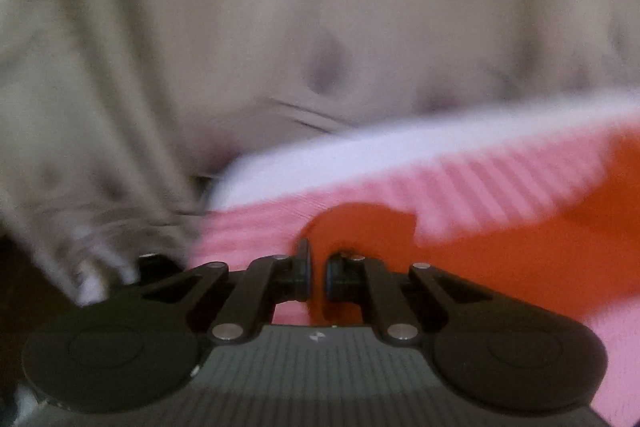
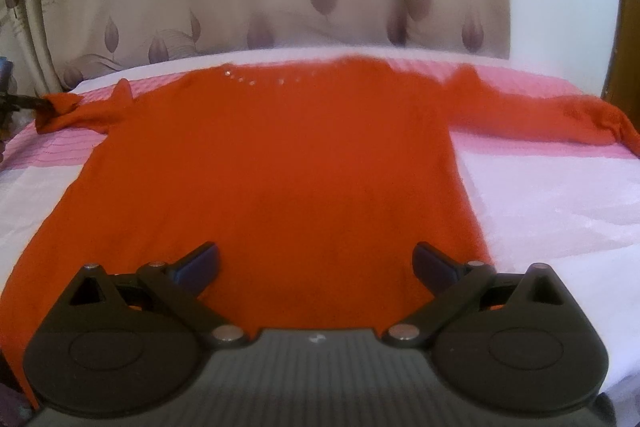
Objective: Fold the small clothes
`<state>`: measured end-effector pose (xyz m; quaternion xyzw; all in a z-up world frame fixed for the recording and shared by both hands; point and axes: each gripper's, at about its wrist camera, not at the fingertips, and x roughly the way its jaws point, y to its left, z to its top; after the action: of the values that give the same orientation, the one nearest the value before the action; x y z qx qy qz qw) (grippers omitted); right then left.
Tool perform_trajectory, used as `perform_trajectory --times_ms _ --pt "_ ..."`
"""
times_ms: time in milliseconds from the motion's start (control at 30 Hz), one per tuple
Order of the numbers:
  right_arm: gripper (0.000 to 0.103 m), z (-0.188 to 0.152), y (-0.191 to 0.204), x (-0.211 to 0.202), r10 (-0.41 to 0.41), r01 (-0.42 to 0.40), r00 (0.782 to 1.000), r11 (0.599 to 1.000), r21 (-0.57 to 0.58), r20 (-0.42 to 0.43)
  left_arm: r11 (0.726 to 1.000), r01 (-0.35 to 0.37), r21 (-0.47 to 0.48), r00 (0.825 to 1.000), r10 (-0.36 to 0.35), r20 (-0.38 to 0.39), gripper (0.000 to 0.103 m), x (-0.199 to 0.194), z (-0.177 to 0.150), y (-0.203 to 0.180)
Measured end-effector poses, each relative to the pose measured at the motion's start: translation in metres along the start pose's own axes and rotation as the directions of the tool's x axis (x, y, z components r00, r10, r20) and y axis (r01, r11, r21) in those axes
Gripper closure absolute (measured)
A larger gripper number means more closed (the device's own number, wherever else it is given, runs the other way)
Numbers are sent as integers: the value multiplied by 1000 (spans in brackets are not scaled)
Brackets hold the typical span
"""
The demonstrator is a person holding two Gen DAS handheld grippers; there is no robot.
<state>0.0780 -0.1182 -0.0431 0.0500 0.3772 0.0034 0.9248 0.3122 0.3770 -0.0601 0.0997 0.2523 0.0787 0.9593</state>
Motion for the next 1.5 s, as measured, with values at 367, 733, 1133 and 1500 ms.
perform_trajectory --times_ms 367,733,1133,1500 --pt "0 -4 0 -2 36 -36 999 999 22 2 923 -305 -236 942 255 -218 76 -12 -41 63" --pt "0 0 -60 -24 51 -73 993 975 211 110 889 -370 -271 929 347 -130 33 -115 -30 37" --pt "0 16 -278 -26 -56 -136 959 770 623 279 977 62 -203 995 -75 -60 6 -141 -42 -124" --pt "13 58 -418 52 -291 156 946 798 582 145 987 133 -91 990 -136 -26 1 -146 -62 -182"
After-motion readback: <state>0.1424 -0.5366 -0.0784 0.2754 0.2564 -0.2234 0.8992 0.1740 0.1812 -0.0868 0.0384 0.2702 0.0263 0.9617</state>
